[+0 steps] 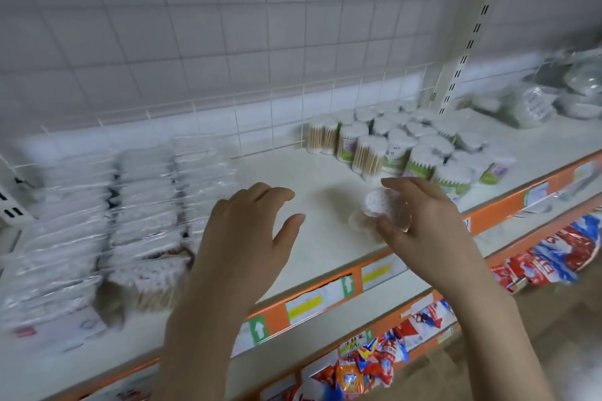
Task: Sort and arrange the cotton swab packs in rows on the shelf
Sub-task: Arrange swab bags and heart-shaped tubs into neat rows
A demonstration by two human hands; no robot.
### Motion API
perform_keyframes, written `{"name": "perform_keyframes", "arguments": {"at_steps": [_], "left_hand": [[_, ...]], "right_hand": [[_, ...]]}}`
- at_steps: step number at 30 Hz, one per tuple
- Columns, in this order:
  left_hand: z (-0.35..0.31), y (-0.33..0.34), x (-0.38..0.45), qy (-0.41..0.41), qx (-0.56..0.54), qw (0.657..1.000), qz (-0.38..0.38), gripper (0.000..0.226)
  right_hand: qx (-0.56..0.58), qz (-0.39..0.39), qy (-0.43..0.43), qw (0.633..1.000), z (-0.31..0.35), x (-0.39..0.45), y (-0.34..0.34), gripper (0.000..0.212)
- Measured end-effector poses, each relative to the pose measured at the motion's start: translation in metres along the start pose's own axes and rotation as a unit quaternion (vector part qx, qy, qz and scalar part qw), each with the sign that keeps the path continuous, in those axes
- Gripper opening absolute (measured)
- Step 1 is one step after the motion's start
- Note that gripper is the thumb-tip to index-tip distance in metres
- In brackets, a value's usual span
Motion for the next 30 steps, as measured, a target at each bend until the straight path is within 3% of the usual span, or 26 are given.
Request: {"name": "perform_keyframes", "arguments": {"at_steps": [7,14,24,30], "left_hand": [[-0.046,0.04,0.025,-0.023,0.02,0.999,0.04,0.035],[-0.063,0.052,0.04,-0.072,0.052,0.996,0.029,0.032],[-0.077,0.063,0.046,-0.109,0.069,0.991,0.048,0.033],[-0.079,0.068,0.046,-0.121,0.066,0.989,0.061,0.035]], "right_hand": [[-0.056,0.08,-0.056,0.994,-0.051,0.057,-0.019,0.045],[-0.116,0.134,-0.102,0.979,-0.08,0.094,-0.016,0.04],[-0.095,0.149,-0.119,0.977,-0.097,0.115,-0.011,0.032],[-0.063,0.162,-0.126,0.977,-0.101,0.122,-0.006,0.043]]}}
Point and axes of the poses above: each hand's wrist, its own x-axis towards the middle knuckle, its own y-axis out of the palm, z = x × y, the point moved 2 cm from there along x, towards the middle knuckle, and after that the axes turned 12 degrees about x, right-handed, at the moved point
